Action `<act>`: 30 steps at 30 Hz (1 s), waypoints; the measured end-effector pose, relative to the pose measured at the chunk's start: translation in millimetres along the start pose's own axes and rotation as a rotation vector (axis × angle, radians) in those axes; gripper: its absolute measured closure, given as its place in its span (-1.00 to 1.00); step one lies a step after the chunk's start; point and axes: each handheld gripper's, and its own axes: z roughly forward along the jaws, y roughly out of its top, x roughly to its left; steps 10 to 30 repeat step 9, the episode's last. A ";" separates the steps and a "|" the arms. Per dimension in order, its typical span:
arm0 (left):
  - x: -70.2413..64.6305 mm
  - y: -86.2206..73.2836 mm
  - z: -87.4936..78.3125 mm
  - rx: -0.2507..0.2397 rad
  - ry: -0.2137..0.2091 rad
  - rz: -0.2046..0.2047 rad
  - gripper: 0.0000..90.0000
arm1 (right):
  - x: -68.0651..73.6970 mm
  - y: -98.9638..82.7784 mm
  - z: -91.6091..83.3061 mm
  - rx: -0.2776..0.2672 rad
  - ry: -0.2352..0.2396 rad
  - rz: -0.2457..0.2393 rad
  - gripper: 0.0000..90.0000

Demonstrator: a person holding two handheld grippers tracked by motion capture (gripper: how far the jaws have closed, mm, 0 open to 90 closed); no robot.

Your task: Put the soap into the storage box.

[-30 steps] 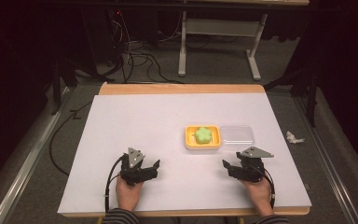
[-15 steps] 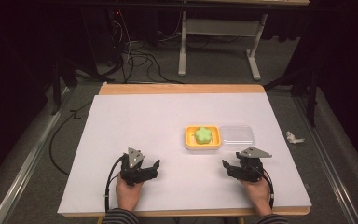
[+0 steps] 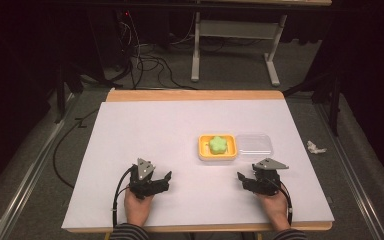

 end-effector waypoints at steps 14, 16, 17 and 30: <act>-0.2 -0.1 0.1 0.002 -0.001 -0.002 -0.63 | 1.3 -0.5 0.2 -0.002 -0.008 -0.010 -0.26; -0.2 -0.1 0.1 0.002 -0.001 -0.002 -0.63 | 1.3 -0.5 0.2 -0.002 -0.008 -0.010 -0.26; -0.2 -0.1 0.1 0.002 -0.001 -0.002 -0.63 | 1.3 -0.5 0.2 -0.002 -0.008 -0.010 -0.26; -0.2 -0.1 0.1 0.002 -0.001 -0.002 -0.63 | 1.3 -0.5 0.2 -0.002 -0.008 -0.010 -0.26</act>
